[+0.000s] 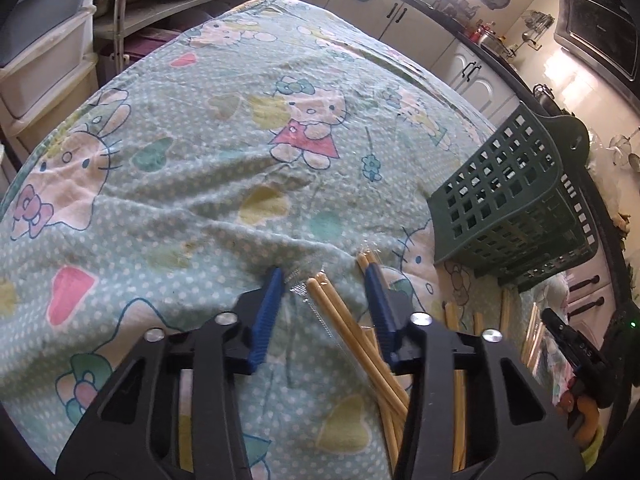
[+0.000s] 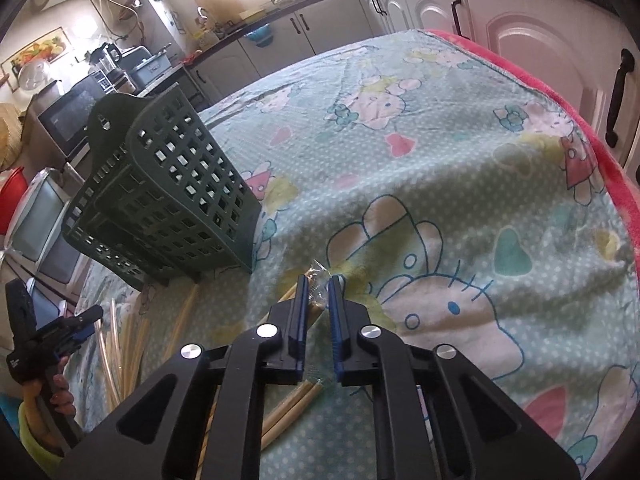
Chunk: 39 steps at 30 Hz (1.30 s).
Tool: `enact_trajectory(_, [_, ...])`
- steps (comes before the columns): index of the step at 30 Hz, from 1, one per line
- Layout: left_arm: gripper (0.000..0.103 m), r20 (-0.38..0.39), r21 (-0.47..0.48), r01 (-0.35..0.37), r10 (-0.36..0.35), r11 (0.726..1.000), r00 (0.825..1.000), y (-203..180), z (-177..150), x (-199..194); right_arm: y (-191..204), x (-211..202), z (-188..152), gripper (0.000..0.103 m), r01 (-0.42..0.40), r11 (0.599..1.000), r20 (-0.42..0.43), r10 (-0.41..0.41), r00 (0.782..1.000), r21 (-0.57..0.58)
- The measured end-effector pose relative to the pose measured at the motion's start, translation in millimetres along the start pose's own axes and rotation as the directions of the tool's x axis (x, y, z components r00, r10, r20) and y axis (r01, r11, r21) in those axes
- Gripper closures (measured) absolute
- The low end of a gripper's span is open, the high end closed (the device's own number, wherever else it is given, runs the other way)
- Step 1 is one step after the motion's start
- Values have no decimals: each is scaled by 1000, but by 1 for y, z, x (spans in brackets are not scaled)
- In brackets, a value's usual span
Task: Organize utensils
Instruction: 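Close the left tool on one chopstick while the right tool closes on another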
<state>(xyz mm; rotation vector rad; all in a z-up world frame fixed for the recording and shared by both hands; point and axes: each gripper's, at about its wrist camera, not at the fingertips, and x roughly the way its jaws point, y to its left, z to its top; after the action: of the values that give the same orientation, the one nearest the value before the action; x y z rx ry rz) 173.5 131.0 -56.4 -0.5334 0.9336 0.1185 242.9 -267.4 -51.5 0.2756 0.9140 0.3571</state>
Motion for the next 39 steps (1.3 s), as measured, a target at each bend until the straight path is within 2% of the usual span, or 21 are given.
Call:
enact_trajectory(5, [87, 2, 9, -19, 19, 1000, 1000, 2, 1, 0, 3, -13, 2, 96, -10, 1000, 38, 10, 999, -15])
enact_trajectory(10, [97, 17, 14, 9, -9, 1000, 1000, 0, 1, -11, 8, -31, 6, 97, -27, 999, 80, 30, 996, -35])
enact_trajectory(14, [98, 64, 51, 44, -47, 998, 997, -12, 2, -31, 16, -49, 11, 97, -48, 997, 121, 55, 991, -62])
enact_trajectory(21, [99, 149, 145, 97, -118, 985, 982, -45, 10, -72, 36, -78, 18, 98, -89, 988, 182, 112, 977, -130])
enact_trajectory(29, [100, 195, 240, 152, -201, 959, 960, -85, 18, -100, 69, -106, 24, 99, -129, 963, 221, 183, 958, -236])
enact_trajectory(39, [100, 222, 350, 197, -286, 916, 932, -124, 22, -132, 119, -139, 24, 100, -162, 906, 250, 274, 929, -390])
